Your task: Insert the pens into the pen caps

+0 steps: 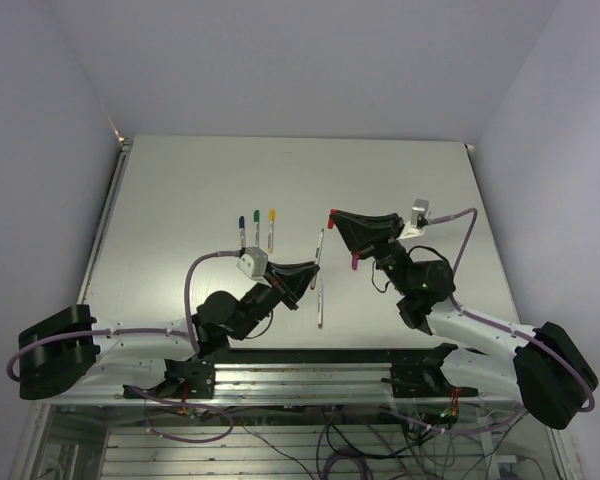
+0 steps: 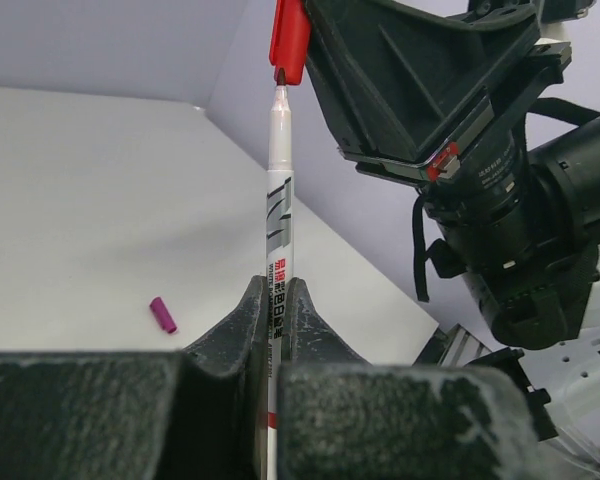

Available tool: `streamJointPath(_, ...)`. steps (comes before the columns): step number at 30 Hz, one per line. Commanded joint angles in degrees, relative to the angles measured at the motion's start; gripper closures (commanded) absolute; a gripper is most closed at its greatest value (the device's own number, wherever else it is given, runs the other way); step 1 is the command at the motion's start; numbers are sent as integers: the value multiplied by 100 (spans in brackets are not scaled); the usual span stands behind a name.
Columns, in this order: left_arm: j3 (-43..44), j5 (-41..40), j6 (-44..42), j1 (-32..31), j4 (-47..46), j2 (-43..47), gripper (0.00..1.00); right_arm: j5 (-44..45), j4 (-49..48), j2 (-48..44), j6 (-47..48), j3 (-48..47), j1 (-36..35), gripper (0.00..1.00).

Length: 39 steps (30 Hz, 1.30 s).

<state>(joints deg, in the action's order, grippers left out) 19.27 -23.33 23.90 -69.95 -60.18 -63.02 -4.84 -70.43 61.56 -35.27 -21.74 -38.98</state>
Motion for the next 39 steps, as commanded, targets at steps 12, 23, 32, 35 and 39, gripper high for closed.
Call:
streamJointPath(12,139,338,62,-18,-426,-51,93,-320,-1112,286,-337,-107,-18,100)
streamJointPath(23,141,326,77,-19,-397,-104,93,-245,-1306,463,-392,-65,-95,100)
streamJointPath(32,120,252,54,-18,-419,-61,93,-289,-1268,534,-452,-41,-130,100)
streamJointPath(35,112,243,36,-19,-430,-50,93,-291,-1221,546,-446,-44,-135,100)
streamJointPath(39,95,209,18,-20,-429,3,93,-297,-1165,541,-441,-44,-156,100)
